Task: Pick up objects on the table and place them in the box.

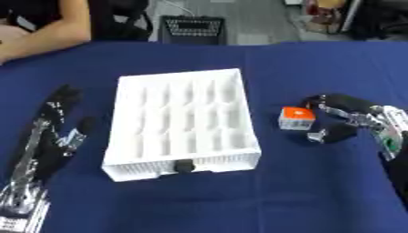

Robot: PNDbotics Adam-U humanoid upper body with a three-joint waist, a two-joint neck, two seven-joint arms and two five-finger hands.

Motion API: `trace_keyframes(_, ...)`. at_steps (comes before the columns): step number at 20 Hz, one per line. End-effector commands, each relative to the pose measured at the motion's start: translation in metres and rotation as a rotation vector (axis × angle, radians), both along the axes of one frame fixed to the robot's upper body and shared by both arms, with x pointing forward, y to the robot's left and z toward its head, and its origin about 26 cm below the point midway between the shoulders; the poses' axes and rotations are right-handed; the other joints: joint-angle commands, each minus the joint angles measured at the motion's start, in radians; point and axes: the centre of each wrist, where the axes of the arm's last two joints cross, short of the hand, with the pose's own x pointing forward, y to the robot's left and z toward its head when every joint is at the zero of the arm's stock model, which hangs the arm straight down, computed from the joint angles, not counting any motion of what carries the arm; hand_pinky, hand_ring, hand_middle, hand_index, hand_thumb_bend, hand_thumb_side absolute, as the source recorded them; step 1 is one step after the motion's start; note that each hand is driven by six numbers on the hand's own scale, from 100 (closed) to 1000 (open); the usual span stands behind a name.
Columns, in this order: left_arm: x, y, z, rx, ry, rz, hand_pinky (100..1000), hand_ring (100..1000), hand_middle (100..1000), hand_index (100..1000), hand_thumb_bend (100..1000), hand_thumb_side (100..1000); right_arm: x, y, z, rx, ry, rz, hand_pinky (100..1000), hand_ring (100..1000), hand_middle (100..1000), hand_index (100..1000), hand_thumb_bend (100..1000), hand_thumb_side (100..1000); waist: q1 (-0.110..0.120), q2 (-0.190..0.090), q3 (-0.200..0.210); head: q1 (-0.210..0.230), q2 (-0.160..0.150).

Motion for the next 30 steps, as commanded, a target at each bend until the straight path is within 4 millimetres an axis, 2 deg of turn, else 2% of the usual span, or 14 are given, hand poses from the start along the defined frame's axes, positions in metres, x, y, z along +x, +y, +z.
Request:
trace_keyframes(1, 0.000, 0.001, 0.006, 0.003, -0.021, -0.006, 1000, 928, 908, 1000, 788, 651, 0.001, -0.006, 0.012, -0.040, -0.009, 0.026, 1000, 845, 763, 876, 378, 721, -0.001, -0.016, 0.000, -0.010, -0.005)
trace_keyframes(3, 0.000, 0.001, 0.006, 0.003, -0.021, -0.006, 1000, 928, 908, 1000, 788, 652, 0.001, -0.005, 0.012, -0.037, -0.019, 0.030, 1000, 833, 742, 865, 365, 711, -0.001, -0.017, 0.000, -0.010, -0.005)
trace_keyframes(4, 0.000, 0.001, 0.006, 0.003, -0.021, -0.006, 1000, 928, 908, 1000, 782, 657, 0.001, -0.005, 0.013, -0.031, -0.029, 0.032, 976, 790, 668, 812, 325, 677, -0.001, -0.017, 0.000, -0.010, -0.006)
trace_keyframes(5, 0.000, 0.001, 0.006, 0.002, -0.020, -0.006, 1000, 928, 908, 1000, 781, 658, 0.001, -0.005, 0.013, -0.021, -0.045, 0.033, 965, 777, 649, 799, 315, 669, -0.001, -0.017, 0.000, -0.010, -0.006)
trace_keyframes(6, 0.000, 0.001, 0.006, 0.002, -0.020, -0.006, 1000, 928, 908, 1000, 777, 661, 0.001, -0.005, 0.015, -0.008, -0.066, 0.030, 904, 708, 565, 727, 240, 621, -0.001, -0.017, -0.001, -0.010, -0.006)
trace_keyframes(7, 0.000, 0.001, 0.006, 0.002, -0.020, -0.006, 1000, 928, 908, 1000, 777, 661, 0.001, -0.005, 0.016, 0.008, -0.093, 0.024, 897, 699, 554, 717, 228, 616, -0.001, -0.017, -0.001, -0.010, -0.006)
trace_keyframes(8, 0.000, 0.001, 0.006, 0.002, -0.020, -0.005, 1000, 928, 908, 1000, 774, 663, 0.001, -0.005, 0.017, 0.025, -0.122, 0.017, 835, 620, 469, 617, 149, 578, -0.001, -0.017, -0.001, -0.009, -0.006)
trace_keyframes(9, 0.000, 0.001, 0.006, 0.001, -0.021, -0.004, 1000, 928, 908, 1000, 774, 663, 0.000, -0.005, 0.017, 0.042, -0.151, 0.009, 808, 598, 432, 567, 100, 558, -0.001, -0.017, -0.001, -0.009, -0.005)
trace_keyframes(13, 0.000, 0.000, 0.006, 0.001, -0.020, -0.005, 1000, 928, 909, 1000, 768, 667, -0.001, -0.007, 0.014, 0.078, -0.225, -0.016, 766, 567, 352, 484, 100, 521, -0.001, -0.016, -0.001, -0.008, -0.005)
trace_keyframes(19, 0.000, 0.000, 0.006, 0.002, -0.021, -0.005, 1000, 928, 909, 1000, 765, 669, -0.001, -0.007, 0.016, 0.092, -0.276, -0.010, 770, 567, 351, 484, 100, 522, 0.000, -0.016, -0.002, -0.007, -0.007)
trace_keyframes(21, 0.000, 0.000, 0.006, 0.002, -0.020, -0.005, 1000, 928, 909, 1000, 763, 671, 0.000, -0.003, 0.030, 0.112, -0.329, 0.019, 771, 569, 352, 486, 100, 516, 0.000, -0.016, -0.003, -0.006, -0.007)
trace_keyframes(24, 0.000, 0.001, 0.006, 0.003, -0.019, -0.004, 1000, 929, 909, 1000, 760, 673, 0.000, 0.009, 0.061, 0.153, -0.424, 0.090, 769, 570, 353, 488, 100, 495, -0.001, -0.017, -0.005, -0.007, -0.007)
trace_keyframes(28, 0.000, 0.001, 0.005, 0.005, -0.017, -0.005, 1000, 929, 910, 1000, 757, 675, -0.002, 0.035, 0.102, 0.206, -0.515, 0.212, 766, 577, 359, 494, 100, 480, -0.002, -0.018, -0.008, -0.009, -0.008)
trace_keyframes(30, 0.000, 0.001, 0.005, 0.006, -0.017, -0.008, 1000, 929, 910, 1000, 755, 679, -0.004, 0.056, 0.121, 0.224, -0.550, 0.304, 764, 583, 364, 498, 100, 474, -0.002, -0.019, -0.008, -0.012, -0.008)
